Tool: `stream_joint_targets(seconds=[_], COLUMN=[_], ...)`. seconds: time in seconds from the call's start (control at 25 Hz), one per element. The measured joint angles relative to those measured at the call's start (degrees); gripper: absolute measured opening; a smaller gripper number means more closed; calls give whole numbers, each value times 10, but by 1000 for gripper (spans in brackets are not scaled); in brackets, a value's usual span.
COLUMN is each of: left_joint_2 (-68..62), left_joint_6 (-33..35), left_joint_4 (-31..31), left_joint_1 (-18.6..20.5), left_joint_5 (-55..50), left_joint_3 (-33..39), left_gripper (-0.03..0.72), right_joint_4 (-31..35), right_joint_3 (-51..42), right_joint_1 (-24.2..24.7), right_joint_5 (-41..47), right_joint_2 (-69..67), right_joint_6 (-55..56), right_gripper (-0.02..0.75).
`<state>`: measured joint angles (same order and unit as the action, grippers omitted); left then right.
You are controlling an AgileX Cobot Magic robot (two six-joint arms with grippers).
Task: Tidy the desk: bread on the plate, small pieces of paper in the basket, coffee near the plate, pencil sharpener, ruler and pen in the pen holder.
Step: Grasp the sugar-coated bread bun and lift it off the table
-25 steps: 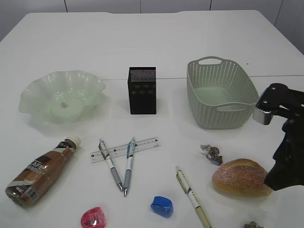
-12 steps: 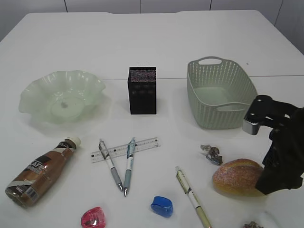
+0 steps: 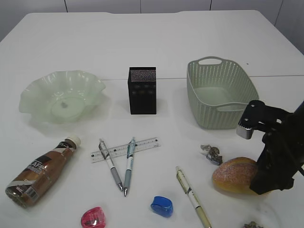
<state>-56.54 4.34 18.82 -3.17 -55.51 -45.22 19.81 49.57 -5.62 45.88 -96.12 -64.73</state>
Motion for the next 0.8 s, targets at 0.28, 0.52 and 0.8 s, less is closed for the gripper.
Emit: stream_joint_targets(seconds=[0.28, 0.52, 0.8], left_joint_2=[0, 0, 0], left_joint_6=[0, 0, 0], left_joint_4=[3, 4, 6], left_joint_1=[0, 0, 0], left_joint_5=[-1, -1, -1], left_joint_3=[0, -1, -1], left_gripper=[475, 475, 475], right_joint_4=[4, 6, 21], right_joint_3=[3, 5, 5], right_joint_1=[0, 0, 0], right_joint_5=[-21, -21, -9], right_joint_2=[-19, -21, -24], right_joint_6=[-9, -20, -24], right_gripper=[422, 304, 196])
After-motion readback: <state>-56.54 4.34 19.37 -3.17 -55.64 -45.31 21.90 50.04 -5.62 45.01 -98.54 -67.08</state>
